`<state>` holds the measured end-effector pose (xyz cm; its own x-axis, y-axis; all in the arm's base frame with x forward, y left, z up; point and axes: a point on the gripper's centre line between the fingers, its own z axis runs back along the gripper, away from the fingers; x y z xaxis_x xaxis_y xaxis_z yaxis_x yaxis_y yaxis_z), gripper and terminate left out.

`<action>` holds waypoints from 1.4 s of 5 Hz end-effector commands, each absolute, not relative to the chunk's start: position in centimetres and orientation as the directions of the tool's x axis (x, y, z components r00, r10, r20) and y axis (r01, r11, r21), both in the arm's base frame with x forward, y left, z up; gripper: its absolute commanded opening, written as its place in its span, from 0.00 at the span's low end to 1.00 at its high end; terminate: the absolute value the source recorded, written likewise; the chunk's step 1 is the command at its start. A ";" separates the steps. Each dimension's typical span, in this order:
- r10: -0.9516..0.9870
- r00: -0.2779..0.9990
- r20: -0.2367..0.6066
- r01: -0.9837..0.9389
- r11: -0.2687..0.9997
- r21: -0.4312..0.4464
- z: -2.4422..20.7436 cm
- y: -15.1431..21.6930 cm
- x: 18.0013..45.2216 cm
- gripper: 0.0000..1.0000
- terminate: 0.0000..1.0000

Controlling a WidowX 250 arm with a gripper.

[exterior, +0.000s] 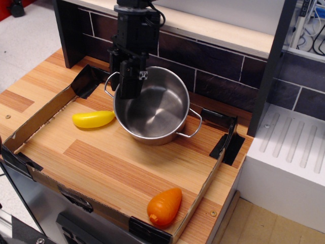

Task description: Upright metal pot

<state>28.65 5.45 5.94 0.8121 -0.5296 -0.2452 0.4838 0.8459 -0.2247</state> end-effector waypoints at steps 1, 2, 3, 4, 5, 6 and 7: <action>-0.585 0.794 -0.164 0.564 0.810 -0.160 7.7 5.2 28.2 0.00 0.00; -0.589 0.791 -0.164 0.553 0.803 -0.222 6.8 5.0 28.1 1.00 0.00; -0.609 0.782 -0.137 0.585 0.791 -0.180 6.0 4.8 28.2 1.00 0.00; -0.612 0.785 -0.095 0.601 0.790 -0.123 5.7 4.8 28.7 1.00 0.00; -0.633 0.771 -0.070 0.629 0.774 -0.074 5.5 4.8 28.7 1.00 0.00; -0.669 0.742 -0.051 0.669 0.743 -0.015 5.3 5.0 28.4 1.00 0.00; -0.681 0.732 -0.035 0.681 0.733 -0.014 5.6 5.0 28.1 1.00 0.00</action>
<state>28.08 4.69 3.59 0.7340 -0.6757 -0.0681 0.6722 0.7371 -0.0691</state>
